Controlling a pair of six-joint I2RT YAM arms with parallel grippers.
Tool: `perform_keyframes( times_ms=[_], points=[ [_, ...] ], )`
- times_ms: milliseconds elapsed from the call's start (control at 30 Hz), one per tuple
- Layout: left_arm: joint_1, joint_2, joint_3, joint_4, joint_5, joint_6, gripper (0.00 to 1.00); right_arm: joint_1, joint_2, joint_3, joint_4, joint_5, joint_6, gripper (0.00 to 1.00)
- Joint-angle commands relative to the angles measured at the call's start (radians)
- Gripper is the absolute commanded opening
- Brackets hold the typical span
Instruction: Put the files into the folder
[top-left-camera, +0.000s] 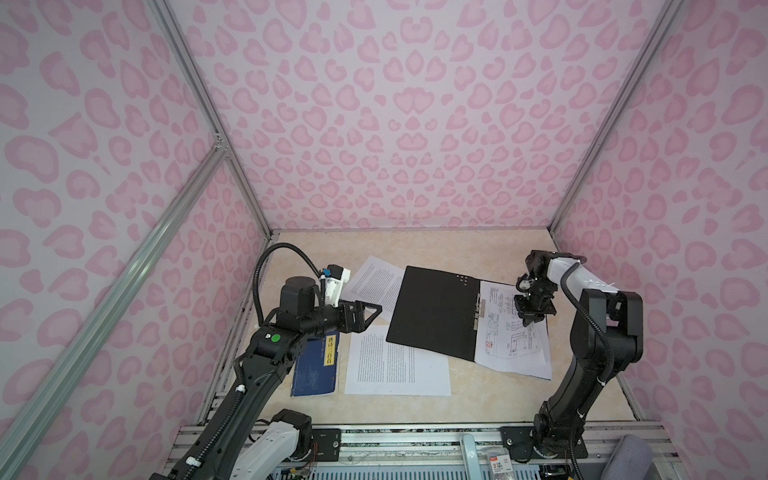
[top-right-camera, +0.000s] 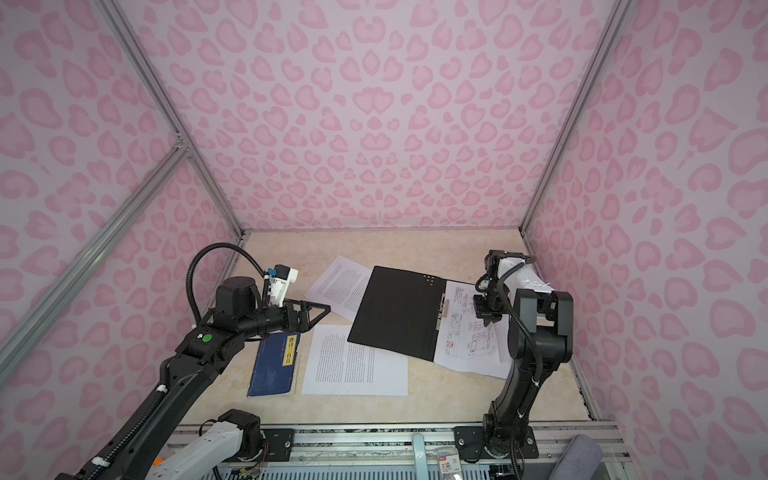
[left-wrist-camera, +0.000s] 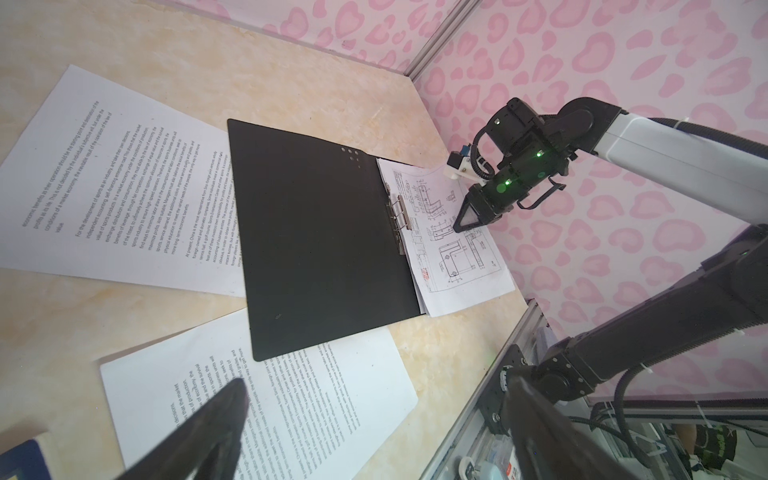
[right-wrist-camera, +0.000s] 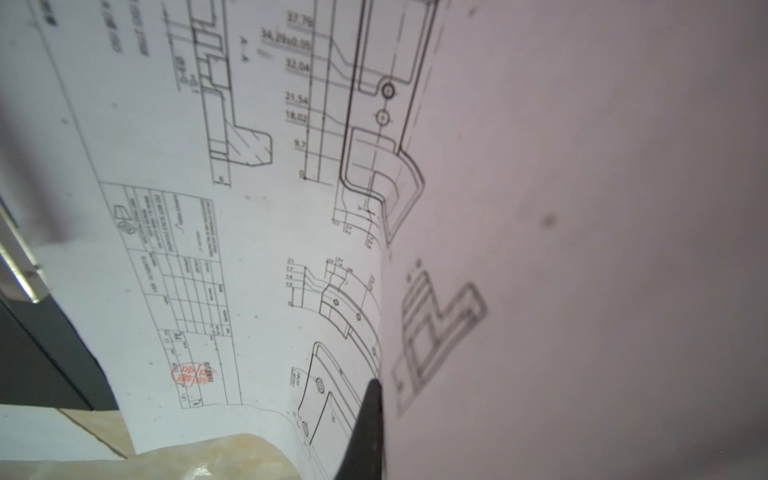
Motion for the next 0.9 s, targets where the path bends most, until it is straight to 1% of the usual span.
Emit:
perform_keyframes(
  times_ms=[0, 267, 867],
  points=[
    [0.001, 0.0, -0.006, 0.03, 0.016, -0.007, 0.98, -0.001, -0.009, -0.018, 0.022, -0.018, 0.012, 0.0],
    [0.002, 0.002, -0.009, 0.035, 0.019, -0.011, 0.98, -0.005, -0.011, -0.003, 0.034, 0.001, 0.021, 0.0],
    [0.011, 0.012, -0.017, 0.051, 0.033, -0.024, 0.98, -0.02, 0.006, -0.009, 0.054, -0.025, 0.017, 0.0]
  ],
)
